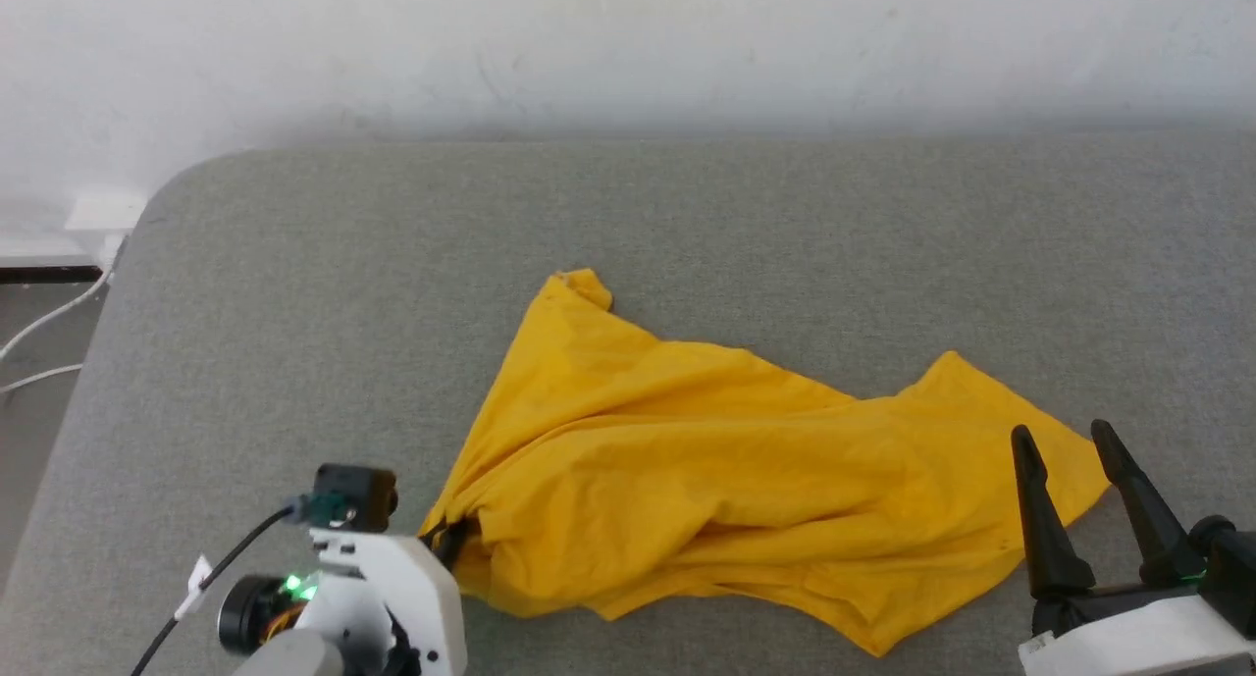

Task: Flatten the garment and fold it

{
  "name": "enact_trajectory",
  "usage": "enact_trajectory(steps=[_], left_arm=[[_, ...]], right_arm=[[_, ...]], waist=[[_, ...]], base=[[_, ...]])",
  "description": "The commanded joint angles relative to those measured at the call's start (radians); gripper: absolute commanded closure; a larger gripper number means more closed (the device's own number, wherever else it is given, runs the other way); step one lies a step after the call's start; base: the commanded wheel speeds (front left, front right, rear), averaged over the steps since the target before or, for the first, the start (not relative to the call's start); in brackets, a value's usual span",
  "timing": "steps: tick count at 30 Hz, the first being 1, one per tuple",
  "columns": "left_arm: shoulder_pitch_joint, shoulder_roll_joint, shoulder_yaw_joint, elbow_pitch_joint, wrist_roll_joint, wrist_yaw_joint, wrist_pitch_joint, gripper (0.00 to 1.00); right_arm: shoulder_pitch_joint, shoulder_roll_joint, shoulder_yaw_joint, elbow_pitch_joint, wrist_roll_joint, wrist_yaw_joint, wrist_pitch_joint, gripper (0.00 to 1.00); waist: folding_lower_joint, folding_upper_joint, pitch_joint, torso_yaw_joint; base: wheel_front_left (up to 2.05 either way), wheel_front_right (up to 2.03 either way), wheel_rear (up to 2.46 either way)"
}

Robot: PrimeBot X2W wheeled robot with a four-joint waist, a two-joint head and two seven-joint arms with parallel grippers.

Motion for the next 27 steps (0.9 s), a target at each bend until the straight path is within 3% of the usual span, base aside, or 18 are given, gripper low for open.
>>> enact_trajectory(steps=[1, 2, 8, 11, 17, 27], left_arm=[[0.034, 0.005, 0.023, -0.031, -0.021, 0.023, -0.017, 0.61], [0.050, 0.008, 0.031, -0.051, -0.027, 0.033, -0.026, 0.00], [0.025, 0.018, 0.095, -0.143, -0.019, 0.061, -0.101, 0.00], [-0.035, 0.021, 0.108, -0.138, -0.016, 0.052, -0.093, 0.00], [-0.197, 0.002, 0.044, 0.008, -0.018, -0.041, 0.037, 0.00], [-0.367, -0.077, -0.098, 0.347, -0.017, -0.177, 0.288, 0.00]], right_arm=[[0.010, 0.002, 0.001, -0.007, 0.004, -0.001, 0.004, 0.00], [0.011, 0.002, -0.001, -0.007, 0.004, -0.001, 0.005, 0.00], [0.006, 0.002, -0.004, -0.016, 0.006, -0.001, 0.011, 0.00], [-0.007, 0.002, 0.000, -0.023, 0.005, -0.001, 0.014, 0.00], [-0.034, 0.002, 0.011, -0.026, 0.004, -0.001, 0.018, 0.00], [-0.062, 0.002, 0.016, -0.007, 0.000, -0.001, 0.013, 0.00]], waist=[[0.0001, 0.0000, -0.003, 0.007], [0.0001, 0.0000, -0.005, 0.011], [0.0001, 0.0000, 0.002, 0.023], [0.0001, 0.0000, 0.021, 0.022], [0.0001, 0.0000, 0.070, 0.007], [0.0001, 0.0000, 0.110, -0.022]], base=[[0.00, 0.00, 0.00], [0.00, 0.00, 0.00], [0.00, 0.00, 0.00], [0.00, 0.00, 0.00], [0.00, 0.00, 0.00], [0.00, 0.00, 0.00]])
